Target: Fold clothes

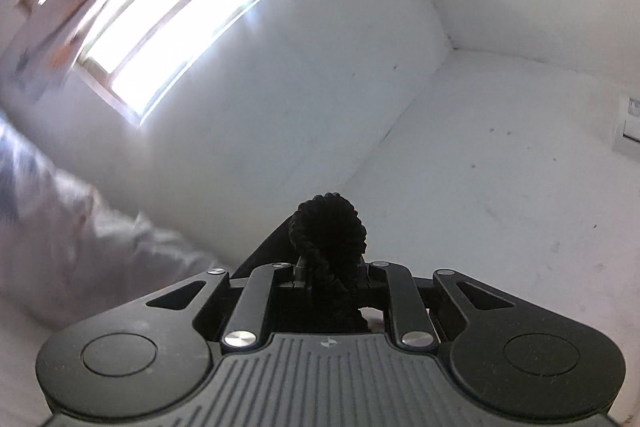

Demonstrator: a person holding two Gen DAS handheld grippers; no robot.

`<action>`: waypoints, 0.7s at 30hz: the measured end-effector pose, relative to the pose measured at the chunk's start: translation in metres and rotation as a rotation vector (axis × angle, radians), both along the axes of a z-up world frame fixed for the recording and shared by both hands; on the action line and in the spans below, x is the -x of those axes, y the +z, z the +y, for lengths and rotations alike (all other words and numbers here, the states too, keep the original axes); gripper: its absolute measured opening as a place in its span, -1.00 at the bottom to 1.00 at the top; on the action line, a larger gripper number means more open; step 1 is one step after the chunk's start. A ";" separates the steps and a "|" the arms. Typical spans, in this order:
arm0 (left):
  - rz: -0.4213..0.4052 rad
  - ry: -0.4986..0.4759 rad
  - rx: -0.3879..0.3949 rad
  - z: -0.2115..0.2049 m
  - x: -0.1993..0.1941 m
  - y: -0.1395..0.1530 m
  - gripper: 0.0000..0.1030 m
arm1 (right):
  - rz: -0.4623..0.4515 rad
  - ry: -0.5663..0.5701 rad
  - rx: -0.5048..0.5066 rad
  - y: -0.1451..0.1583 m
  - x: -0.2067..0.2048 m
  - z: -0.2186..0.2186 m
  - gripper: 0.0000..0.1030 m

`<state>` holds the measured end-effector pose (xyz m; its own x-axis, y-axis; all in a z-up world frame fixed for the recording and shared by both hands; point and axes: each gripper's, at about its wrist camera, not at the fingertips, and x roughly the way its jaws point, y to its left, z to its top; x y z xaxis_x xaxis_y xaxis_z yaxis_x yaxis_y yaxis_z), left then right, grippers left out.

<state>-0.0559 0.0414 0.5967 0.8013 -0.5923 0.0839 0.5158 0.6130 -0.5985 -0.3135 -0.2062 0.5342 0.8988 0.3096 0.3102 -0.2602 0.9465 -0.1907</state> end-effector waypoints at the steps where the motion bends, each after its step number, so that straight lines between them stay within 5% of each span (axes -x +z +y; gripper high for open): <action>1: -0.011 0.013 -0.016 -0.006 -0.003 0.016 -0.65 | -0.008 -0.004 -0.003 0.014 -0.005 -0.006 -0.69; 6: -0.066 0.075 -0.106 -0.049 -0.028 0.077 -0.65 | -0.048 -0.022 -0.018 0.081 -0.032 -0.034 -0.70; 12: -0.082 0.087 -0.173 -0.111 -0.067 0.111 -0.65 | -0.058 -0.093 -0.054 0.137 -0.067 -0.080 -0.70; 21: -0.140 -0.039 -0.190 -0.251 -0.105 0.146 -0.65 | -0.157 -0.279 -0.024 0.210 -0.048 -0.144 -0.70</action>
